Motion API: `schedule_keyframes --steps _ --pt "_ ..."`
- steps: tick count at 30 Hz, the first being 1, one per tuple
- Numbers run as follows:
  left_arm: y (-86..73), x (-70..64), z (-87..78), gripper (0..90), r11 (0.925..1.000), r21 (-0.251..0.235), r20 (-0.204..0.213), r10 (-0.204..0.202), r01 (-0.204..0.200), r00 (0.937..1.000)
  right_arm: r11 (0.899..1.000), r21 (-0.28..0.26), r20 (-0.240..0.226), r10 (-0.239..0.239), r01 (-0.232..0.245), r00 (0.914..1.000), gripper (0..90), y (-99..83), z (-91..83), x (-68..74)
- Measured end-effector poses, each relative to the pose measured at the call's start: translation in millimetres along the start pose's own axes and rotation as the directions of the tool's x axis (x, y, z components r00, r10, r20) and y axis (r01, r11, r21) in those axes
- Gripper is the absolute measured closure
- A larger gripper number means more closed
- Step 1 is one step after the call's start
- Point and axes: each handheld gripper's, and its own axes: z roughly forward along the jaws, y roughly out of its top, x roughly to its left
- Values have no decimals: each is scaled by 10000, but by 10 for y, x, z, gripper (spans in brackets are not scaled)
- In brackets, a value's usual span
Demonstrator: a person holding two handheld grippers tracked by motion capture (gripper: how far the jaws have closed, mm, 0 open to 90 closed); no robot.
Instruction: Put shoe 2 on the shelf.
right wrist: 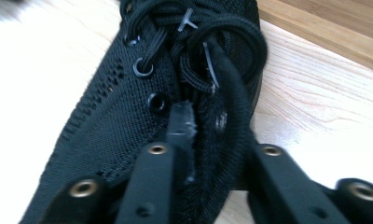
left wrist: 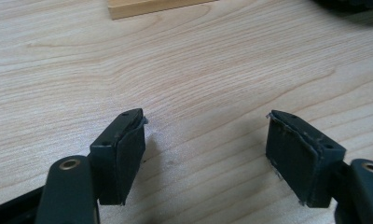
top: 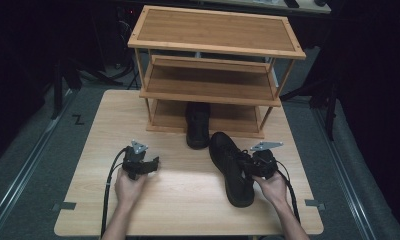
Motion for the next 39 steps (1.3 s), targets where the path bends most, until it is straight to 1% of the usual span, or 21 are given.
schedule_keyframes --steps 1,2,5,11,13,14,15,17,22,26,28,31,37,39 --pt "0 0 0 288 10000 0 2 -1 1 10000 9999 -89 -94 75 -76 9999 839 2 -18 -6" --pt "0 0 0 288 10000 1 1 1 -1 10000 9999 -59 -17 147 -147 9999 852 6 -31 -2" --pt "0 0 0 288 10000 1 1 1 -1 10000 9991 -154 -26 385 -385 9993 867 7 -54 -22" --pt "0 -1 0 288 10000 2 -4 -2 2 10000 9966 -323 -77 757 -759 9971 874 -9 -120 -100" --pt "0 -2 0 287 10000 -1 -6 -4 4 10000 9960 -372 10 808 -807 9967 874 -17 -144 -127" --pt "0 -2 0 287 10000 -1 -7 -6 6 10000 9952 -403 -57 889 -890 9960 874 -21 -157 -145" --pt "0 -2 0 287 10000 -2 -8 -7 7 10000 9948 -466 -109 905 -909 9958 874 -23 -170 -161" --pt "0 -2 0 287 10000 -1 -9 -8 8 10000 9945 -556 -29 884 -885 9961 874 -20 -198 -173" --pt "0 -3 0 287 10000 0 -9 -9 9 10000 9910 -844 143 1051 -1035 9944 873 0 -253 -218" --pt "0 -3 0 287 10000 -2 -9 -9 9 10000 9894 -989 328 1098 -1061 9934 872 45 -279 -246" --pt "0 -3 0 287 10000 -2 -9 -9 9 10000 9884 -1026 321 1154 -1116 9928 872 73 -289 -257" --pt "0 -2 0 287 10000 -1 -9 -6 6 10000 9845 -1263 240 1258 -1218 9918 872 100 -295 -280" --pt "0 -3 0 286 10000 -2 -9 -6 6 10000 9849 -1266 481 1252 -1183 9910 873 181 -305 -299" --pt "0 -3 0 286 10000 -1 -8 -5 5 10000 9825 -1379 481 1332 -1255 9899 873 207 -315 -314"
